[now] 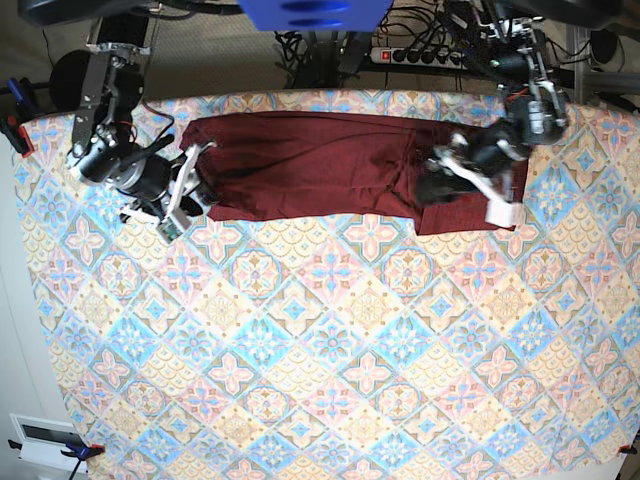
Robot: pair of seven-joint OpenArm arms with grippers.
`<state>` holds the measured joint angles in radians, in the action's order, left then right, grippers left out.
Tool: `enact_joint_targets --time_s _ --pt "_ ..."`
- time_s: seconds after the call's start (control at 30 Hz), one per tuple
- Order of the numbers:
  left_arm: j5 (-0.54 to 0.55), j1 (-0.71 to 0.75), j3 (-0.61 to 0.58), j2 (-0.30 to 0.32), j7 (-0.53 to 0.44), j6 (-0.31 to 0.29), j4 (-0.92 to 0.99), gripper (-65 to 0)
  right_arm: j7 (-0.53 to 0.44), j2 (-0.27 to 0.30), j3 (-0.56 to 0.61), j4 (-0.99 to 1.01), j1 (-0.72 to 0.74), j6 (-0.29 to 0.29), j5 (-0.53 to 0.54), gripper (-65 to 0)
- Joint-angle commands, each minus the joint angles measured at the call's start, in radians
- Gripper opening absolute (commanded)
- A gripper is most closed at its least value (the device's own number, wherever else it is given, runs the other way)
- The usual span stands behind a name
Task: Layout the t-shirt on the table in an organized manner, then fold the t-shirt properly
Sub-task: 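Fold the strip end with the left gripper toward the right gripper, then lift the strip end with the right gripper toward the left gripper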
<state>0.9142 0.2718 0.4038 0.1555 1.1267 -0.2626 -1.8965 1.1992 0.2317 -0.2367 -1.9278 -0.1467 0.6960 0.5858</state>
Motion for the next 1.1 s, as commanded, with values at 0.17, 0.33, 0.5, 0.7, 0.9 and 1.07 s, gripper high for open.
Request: enact_joint_targets --time_s 0.17,0.33,0.5,0.7,0.9,1.07 --pt "0.099 0.004 0.258 0.014 -0.015 -0.01 -0.016 -44.0 -0.009 0.005 -0.053 0.179 0.019 0.002 0.024 -45.4" --pt "0.095 0.005 0.297 0.016 -0.014 -0.01 -0.015 -44.0 -0.012 0.005 -0.053 0.319 0.022 0.002 0.11 -33.5" --pt "0.095 0.005 0.297 0.016 -0.014 -0.01 -0.015 -44.0 -0.018 0.005 -0.053 0.439 0.022 0.002 0.259 -30.3" --pt "0.095 0.005 0.295 0.016 -0.014 -0.01 -0.015 -44.0 -0.018 0.005 -0.049 0.471 0.022 0.002 0.273 -30.3" --pt "0.095 0.005 0.295 0.016 -0.014 -0.01 -0.015 -44.1 -0.012 -0.001 -0.045 0.471 0.012 0.002 0.273 -30.3" --pt "0.095 0.005 0.295 0.016 -0.014 -0.01 -0.015 -44.1 -0.008 -0.013 -0.01 0.466 0.012 0.002 0.29 -30.3"
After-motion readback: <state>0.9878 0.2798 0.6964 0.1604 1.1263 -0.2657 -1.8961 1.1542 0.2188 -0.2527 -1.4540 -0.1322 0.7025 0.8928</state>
